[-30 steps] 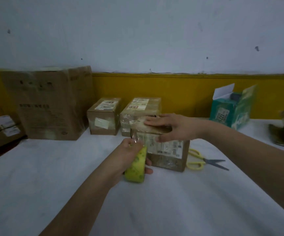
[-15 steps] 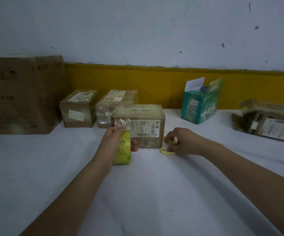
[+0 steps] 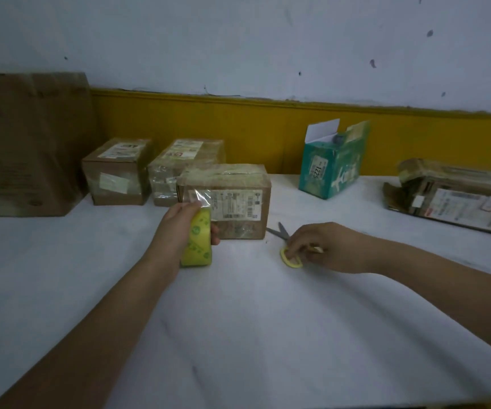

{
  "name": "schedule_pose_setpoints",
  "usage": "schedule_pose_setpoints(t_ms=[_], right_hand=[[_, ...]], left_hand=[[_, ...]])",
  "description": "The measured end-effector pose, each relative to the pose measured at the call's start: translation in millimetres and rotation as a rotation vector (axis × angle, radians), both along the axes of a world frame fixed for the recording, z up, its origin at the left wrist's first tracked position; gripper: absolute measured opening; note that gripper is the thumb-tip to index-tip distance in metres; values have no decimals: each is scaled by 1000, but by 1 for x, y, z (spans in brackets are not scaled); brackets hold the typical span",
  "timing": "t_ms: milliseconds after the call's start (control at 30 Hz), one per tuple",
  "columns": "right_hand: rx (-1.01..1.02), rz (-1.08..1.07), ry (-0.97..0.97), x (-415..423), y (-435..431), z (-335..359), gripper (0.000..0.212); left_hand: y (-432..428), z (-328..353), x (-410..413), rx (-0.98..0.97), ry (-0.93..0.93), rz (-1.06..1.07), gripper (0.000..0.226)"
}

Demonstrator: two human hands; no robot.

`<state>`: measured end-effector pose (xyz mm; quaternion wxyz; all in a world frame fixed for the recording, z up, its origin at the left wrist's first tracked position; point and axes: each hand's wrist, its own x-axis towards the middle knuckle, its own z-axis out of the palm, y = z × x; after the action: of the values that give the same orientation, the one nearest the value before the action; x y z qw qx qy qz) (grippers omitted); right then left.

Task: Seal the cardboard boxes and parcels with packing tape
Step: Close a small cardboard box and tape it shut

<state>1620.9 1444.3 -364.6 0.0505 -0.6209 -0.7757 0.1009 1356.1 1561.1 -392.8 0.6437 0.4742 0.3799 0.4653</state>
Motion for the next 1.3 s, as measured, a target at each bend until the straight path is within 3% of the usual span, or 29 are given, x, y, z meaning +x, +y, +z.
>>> schedule_pose_setpoints(t_ms=[67,200,333,533,733,933,1133,1300], right_hand=[[79,-151,32,-7,1,-4,13],[46,-511,-68,-15,7,-7,43],[-42,-616,-114,-16,10,1,53],[-94,-605,-190,-15,9,14,50],[-54,-561,-293,-15,1,10,24],[-79,-533,-145,4,-6,21,12],[-202,-362,-249,5,-17,23,37],[-218,-308,-274,4,-23,19,38]], left_hand=[[3,-3,0,-10,-5,-10,34],[2,-4,-1,-14,-16,-20,35],[0,-3,-1,-1,-53,-5,22],[-7,1,-1,48,-30,21,13],[-10,1,-1,58,-30,19,14],[-11,4,-1,60,-36,16,12],[-12,3,-1,60,-54,13,12],[-11,2,-2,62,-41,15,15]])
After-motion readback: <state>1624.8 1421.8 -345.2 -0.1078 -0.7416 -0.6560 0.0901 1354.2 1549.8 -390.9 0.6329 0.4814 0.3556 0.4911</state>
